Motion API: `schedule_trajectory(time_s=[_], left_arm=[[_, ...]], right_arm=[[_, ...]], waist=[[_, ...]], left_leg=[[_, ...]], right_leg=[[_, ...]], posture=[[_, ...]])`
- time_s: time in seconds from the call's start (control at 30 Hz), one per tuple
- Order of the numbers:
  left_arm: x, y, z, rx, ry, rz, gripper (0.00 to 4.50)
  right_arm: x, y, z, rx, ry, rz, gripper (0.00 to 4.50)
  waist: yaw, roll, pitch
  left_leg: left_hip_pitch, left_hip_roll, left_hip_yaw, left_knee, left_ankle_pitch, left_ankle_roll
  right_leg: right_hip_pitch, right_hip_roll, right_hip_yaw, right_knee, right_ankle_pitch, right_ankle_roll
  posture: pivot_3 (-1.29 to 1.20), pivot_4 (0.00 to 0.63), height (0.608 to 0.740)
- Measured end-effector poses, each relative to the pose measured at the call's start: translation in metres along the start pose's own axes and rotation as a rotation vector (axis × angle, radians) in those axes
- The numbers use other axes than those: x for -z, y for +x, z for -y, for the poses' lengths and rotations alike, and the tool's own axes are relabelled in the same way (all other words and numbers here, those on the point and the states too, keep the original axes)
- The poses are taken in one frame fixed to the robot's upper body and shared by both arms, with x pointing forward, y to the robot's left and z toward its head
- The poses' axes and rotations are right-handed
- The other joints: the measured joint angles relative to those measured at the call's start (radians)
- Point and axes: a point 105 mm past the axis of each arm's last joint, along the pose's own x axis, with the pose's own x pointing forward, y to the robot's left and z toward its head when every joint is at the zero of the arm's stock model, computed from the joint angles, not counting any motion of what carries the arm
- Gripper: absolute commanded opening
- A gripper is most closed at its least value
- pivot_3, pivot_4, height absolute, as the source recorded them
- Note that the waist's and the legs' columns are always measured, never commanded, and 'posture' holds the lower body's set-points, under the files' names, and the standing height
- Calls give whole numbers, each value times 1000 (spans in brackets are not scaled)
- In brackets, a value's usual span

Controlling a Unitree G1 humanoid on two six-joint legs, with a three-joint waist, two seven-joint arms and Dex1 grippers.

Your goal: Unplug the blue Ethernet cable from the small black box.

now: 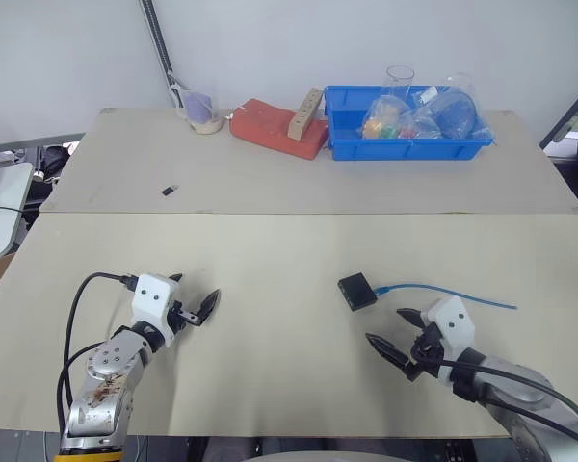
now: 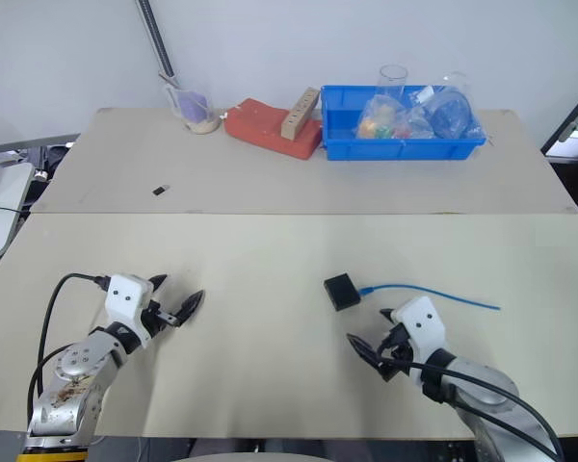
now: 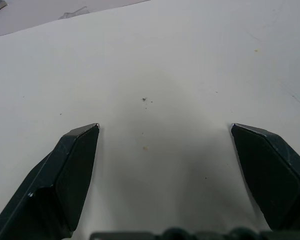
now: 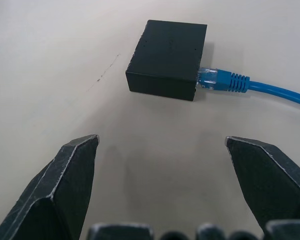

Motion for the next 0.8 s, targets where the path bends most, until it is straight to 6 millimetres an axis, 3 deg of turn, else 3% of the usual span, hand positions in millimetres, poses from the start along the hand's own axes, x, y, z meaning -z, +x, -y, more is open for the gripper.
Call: schedule_trajectory(time_s=[0.23, 0.33, 0.47, 0.57, 0.67, 0.8], left_arm=[[4, -4, 4, -24, -30, 2, 4472], [-1, -6, 15, 64, -100, 18, 4472], [-44, -13, 36, 356, 30, 63, 4472], [-75, -17, 62, 590, 127, 114, 4472], [-93, -19, 87, 788, 199, 151, 4472], [-111, -16, 104, 934, 294, 201, 4472]], right_arm=[[-13, 2, 5, -32, -55, 10, 4500], [-14, -4, 5, -89, -82, -22, 4500], [-30, -24, 15, -223, -189, -74, 4500], [-48, -27, 33, -301, -275, -85, 4500], [-66, -21, 55, -349, -363, -67, 4500], [-66, 1, 79, -448, -442, -111, 4500]], waist=[[-1, 0, 0], [4, 0, 1], [4, 0, 1], [0, 1, 2], [-4, 2, 2], [-6, 3, 5]], left_leg=[[3, 0, -2, 0, 0, 0], [2, 0, -4, 1, 0, 0], [3, -1, -5, 3, 0, 0], [3, -2, -4, 3, 0, 0], [4, -2, -4, 3, -1, 2], [3, -2, -3, 4, -1, 2]], right_leg=[[6, 0, -2, -2, 0, 0], [6, 0, -3, -2, 0, 0], [8, 0, -4, -4, 0, 0], [10, 0, -4, -6, 0, 0], [10, 1, -4, -7, 0, 0], [10, 2, -4, -7, 0, 0]], posture=[[0, 150, 740], [0, 150, 740], [0, 150, 740], [0, 150, 740], [0, 150, 740], [0, 150, 740]])
